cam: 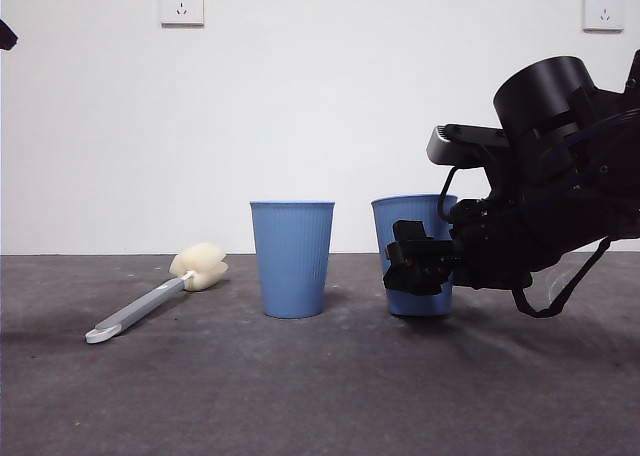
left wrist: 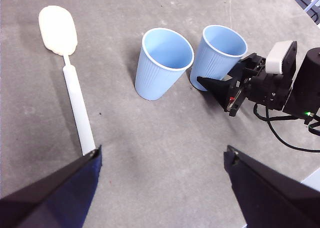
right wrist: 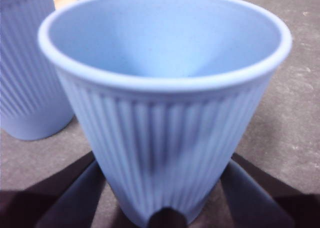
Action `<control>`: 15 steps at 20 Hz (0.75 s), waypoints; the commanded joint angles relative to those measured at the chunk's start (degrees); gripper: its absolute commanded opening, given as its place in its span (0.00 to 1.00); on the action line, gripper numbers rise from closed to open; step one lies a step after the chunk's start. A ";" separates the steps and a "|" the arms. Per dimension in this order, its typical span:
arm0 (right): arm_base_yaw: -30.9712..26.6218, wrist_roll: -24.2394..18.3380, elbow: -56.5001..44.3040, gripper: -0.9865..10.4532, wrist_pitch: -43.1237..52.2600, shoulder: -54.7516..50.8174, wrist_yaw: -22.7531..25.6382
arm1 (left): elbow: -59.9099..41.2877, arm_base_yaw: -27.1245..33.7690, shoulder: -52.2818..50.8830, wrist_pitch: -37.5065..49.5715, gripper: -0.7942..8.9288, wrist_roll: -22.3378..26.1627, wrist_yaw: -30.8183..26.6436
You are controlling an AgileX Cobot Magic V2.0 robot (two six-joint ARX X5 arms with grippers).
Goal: Pick up the cup brush,pick up the cup,insert the brush into the cup,clean the cup,put the cup brush back,put the cup back to the fixed position on the table
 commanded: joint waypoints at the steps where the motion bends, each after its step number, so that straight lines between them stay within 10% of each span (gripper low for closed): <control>1: -0.07 0.26 -0.07 0.10 -3.72 0.90 -0.09 | -0.72 -0.15 -0.13 0.13 0.50 0.96 -0.11; 15: 0.02 0.92 -0.07 0.48 -14.34 -3.89 -2.89 | -0.72 -0.15 -0.13 0.09 0.50 0.94 -0.11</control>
